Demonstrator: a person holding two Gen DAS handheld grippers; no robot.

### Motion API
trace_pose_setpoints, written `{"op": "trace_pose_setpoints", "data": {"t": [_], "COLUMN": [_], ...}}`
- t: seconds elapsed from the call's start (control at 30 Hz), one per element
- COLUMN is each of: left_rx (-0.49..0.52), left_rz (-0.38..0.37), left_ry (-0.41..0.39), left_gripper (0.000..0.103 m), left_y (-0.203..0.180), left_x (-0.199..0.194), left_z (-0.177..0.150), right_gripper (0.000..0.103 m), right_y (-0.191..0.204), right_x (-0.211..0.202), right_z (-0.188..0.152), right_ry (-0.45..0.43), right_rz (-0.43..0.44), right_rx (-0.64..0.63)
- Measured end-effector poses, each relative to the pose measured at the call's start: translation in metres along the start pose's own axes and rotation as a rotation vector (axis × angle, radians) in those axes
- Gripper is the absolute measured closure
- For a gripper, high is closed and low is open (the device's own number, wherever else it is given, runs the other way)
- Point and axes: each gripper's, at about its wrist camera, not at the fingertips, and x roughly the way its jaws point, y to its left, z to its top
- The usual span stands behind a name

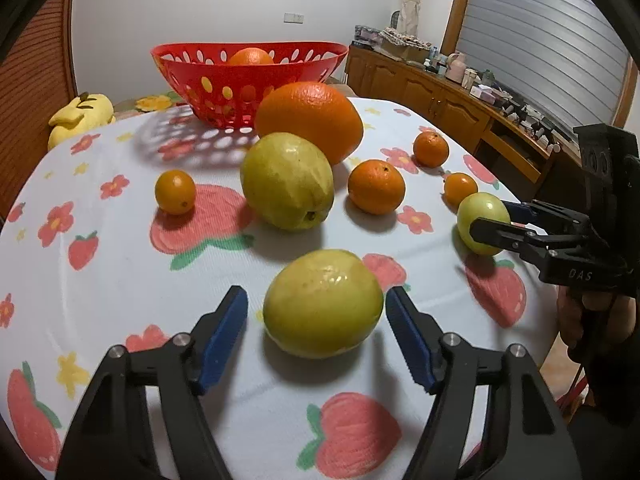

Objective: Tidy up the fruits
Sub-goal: 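Grasp the yellow pear with the left gripper while the right gripper grasps the green pomelo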

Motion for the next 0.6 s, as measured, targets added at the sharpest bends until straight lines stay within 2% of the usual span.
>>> {"op": "trace_pose_setpoints", "data": {"t": [0.1,0.6], "left_rx": [-0.007,-0.040], "left_rz": [-0.016,0.006], "left_ry": [-0.003,-0.049], "left_gripper": [0.047,0.047], "left_y": [0.000,0.011], "left_x": [0.001,-0.010], "left_z": [0.000,0.007], "right_gripper": [0.034,0.036], "right_y": [0.001,0.004], "right_x": [0.001,0.008], "right_z": [0.000,-0.001], "right_ry": [0.001,0.050], "right_rz": [-0.001,-0.018], "right_rx": [-0.005,-0.015]}}
